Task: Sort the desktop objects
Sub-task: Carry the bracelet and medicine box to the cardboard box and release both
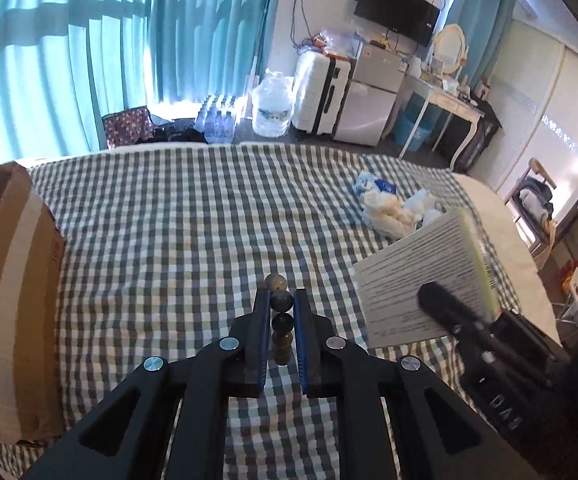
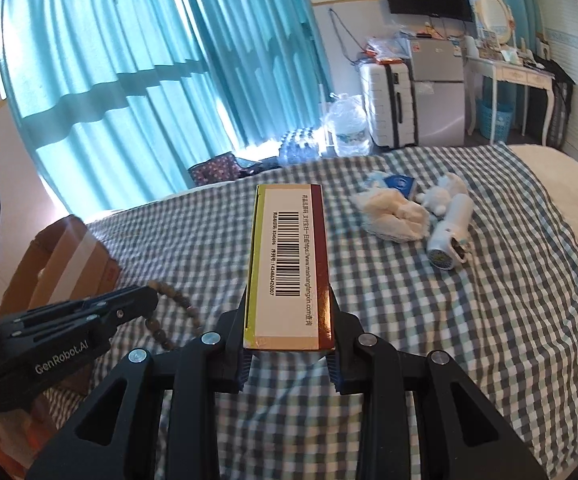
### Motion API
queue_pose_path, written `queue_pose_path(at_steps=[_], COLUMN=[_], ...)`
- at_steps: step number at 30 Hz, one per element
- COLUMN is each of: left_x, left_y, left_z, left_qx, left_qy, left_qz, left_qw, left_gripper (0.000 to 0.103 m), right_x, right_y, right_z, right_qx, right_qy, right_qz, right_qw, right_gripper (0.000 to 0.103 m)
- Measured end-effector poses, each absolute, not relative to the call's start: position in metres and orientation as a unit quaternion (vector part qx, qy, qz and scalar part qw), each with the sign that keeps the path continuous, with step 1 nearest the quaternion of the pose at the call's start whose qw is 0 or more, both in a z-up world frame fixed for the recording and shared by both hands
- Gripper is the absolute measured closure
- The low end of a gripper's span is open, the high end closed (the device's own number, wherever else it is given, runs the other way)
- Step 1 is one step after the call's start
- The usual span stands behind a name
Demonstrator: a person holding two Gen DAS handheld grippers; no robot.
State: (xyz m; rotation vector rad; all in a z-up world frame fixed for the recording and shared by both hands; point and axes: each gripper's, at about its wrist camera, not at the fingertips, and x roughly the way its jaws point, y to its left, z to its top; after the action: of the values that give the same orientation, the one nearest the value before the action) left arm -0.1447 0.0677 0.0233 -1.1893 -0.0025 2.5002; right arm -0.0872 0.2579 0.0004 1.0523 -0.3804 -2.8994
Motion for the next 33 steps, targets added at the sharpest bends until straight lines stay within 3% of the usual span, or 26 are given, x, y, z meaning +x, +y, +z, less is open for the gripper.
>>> queue_pose_path(at_steps=[8, 18, 33], left_x=[-0.14, -0.147, -0.151], left_y=[0.01, -0.117, -0.245], left_z=[0.08, 0.119, 0.07], left_qx=[-0.382, -0.368, -0.404], left_qy=[-0.024, -0.064, -0.084], left_qz=[0.907, 0.921, 0.911], left_qw=[0.176, 0.108, 0.004], left_gripper=[0.092, 0.092, 0.092], right_x=[-0.085, -0.1, -0.149], right_y=[0.199, 0.082, -0.067], right_z=[0.037, 0.08, 0.05], right_qx=[0.32, 0.302, 0.358], right_qy=[-0.095, -0.061, -0.067], right_qz=[-0.941, -0.937, -0.893], right_qw=[0.064, 0.164, 0.265], right_gripper=[0.074, 0.074, 0.071])
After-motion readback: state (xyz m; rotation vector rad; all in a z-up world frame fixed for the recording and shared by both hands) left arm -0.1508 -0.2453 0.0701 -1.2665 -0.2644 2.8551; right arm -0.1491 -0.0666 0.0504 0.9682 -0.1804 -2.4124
